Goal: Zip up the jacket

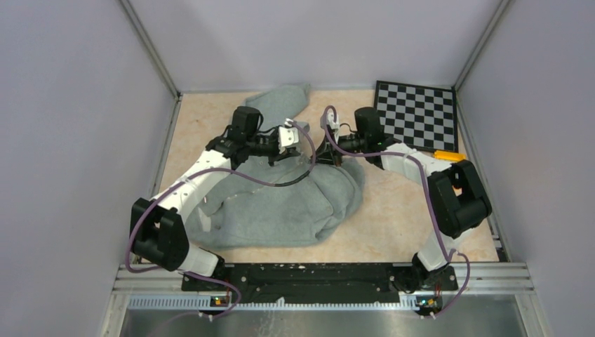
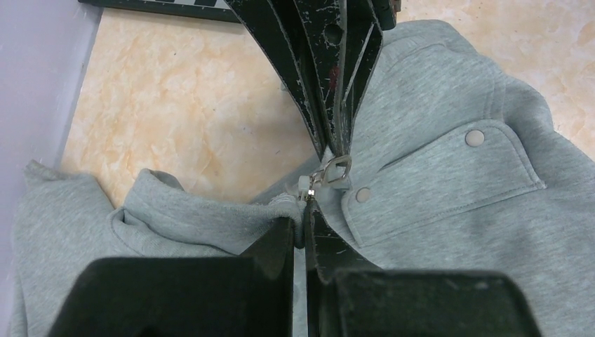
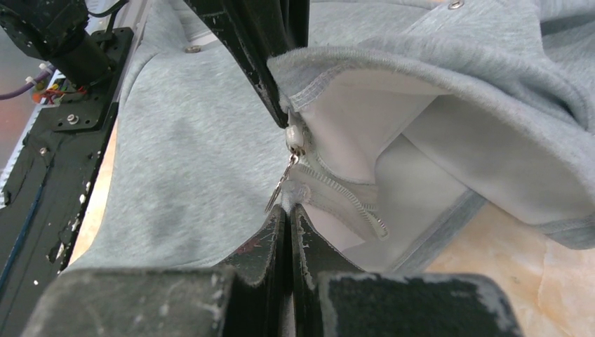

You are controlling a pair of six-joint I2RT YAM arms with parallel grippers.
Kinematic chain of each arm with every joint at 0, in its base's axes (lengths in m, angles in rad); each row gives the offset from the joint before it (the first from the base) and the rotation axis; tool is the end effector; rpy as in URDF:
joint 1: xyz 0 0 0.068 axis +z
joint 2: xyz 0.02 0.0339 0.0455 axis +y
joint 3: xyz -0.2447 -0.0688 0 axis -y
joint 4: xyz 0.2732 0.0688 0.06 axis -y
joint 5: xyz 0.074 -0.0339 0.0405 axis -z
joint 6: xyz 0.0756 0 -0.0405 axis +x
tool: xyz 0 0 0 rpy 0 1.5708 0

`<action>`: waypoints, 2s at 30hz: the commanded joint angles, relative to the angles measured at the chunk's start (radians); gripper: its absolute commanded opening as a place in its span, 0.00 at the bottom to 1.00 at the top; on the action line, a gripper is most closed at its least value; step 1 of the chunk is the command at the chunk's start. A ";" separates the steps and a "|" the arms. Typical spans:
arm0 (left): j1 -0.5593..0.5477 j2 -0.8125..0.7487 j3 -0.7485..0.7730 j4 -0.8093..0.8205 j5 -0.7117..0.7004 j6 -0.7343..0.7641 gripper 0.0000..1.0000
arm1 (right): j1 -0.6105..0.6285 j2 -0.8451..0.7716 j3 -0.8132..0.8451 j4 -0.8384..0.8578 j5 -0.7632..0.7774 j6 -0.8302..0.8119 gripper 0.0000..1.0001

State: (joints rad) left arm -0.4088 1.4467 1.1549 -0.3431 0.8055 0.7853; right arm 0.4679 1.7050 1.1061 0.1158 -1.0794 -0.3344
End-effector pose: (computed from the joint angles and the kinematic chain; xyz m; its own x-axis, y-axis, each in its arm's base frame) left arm 0.3182 -0.1973 0.2602 0.1865 0.4530 -0.8718 0.9563 0.1196 0.2668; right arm 0.3353 0.2441 0.2006 -0.0931 -0.2206 -0.9709 -0.9954 -0.0036 0.0962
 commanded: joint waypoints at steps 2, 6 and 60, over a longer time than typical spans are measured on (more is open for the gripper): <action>-0.010 -0.028 0.004 0.032 0.020 0.000 0.00 | -0.003 -0.049 -0.013 0.138 -0.008 0.052 0.00; -0.014 -0.016 0.015 0.018 0.026 0.003 0.00 | -0.003 -0.048 -0.016 0.156 -0.013 0.063 0.00; -0.022 -0.021 0.016 0.005 0.031 0.014 0.00 | 0.005 -0.004 0.015 0.106 -0.001 0.046 0.00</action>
State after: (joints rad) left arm -0.4210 1.4467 1.1549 -0.3527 0.7925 0.7883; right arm 0.4683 1.7096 1.0943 0.1539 -1.0634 -0.2939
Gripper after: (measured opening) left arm 0.054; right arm 0.009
